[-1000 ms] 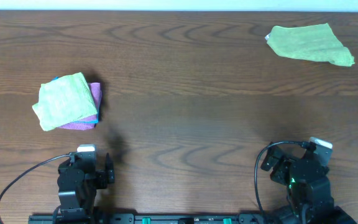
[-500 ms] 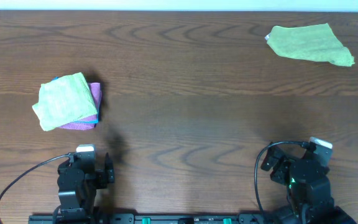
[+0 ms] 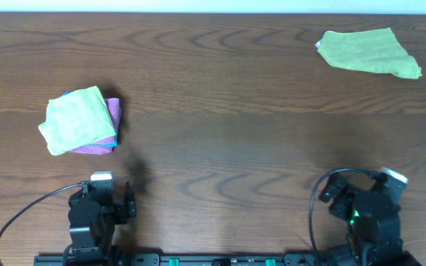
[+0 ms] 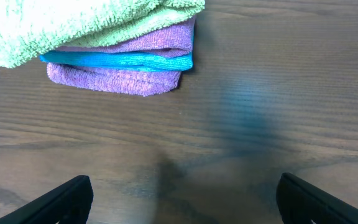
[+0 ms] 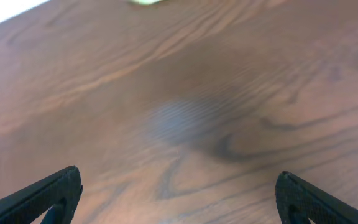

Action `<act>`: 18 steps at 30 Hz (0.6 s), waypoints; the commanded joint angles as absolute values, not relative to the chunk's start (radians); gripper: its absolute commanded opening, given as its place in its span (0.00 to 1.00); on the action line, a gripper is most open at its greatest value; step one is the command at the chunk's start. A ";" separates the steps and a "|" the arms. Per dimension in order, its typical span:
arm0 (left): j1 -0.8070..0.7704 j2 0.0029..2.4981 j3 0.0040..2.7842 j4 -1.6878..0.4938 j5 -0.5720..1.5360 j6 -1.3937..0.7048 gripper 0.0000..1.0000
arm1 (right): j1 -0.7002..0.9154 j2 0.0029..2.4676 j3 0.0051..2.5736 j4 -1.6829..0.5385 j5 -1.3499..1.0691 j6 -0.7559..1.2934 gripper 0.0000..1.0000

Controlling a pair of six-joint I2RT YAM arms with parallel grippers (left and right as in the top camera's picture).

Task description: Fold the cloth

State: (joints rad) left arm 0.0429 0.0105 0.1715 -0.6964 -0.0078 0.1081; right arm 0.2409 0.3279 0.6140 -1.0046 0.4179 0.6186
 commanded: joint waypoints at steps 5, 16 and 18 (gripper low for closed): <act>0.039 0.004 0.160 -0.707 -0.018 0.104 0.95 | 0.060 0.145 0.439 -0.888 0.185 0.309 0.99; 0.039 0.004 0.160 -0.707 -0.018 0.104 0.95 | 0.012 0.081 0.257 -0.752 0.018 0.154 0.99; 0.039 0.004 0.160 -0.707 -0.018 0.104 0.96 | 0.012 0.081 0.244 -0.749 0.018 0.142 0.99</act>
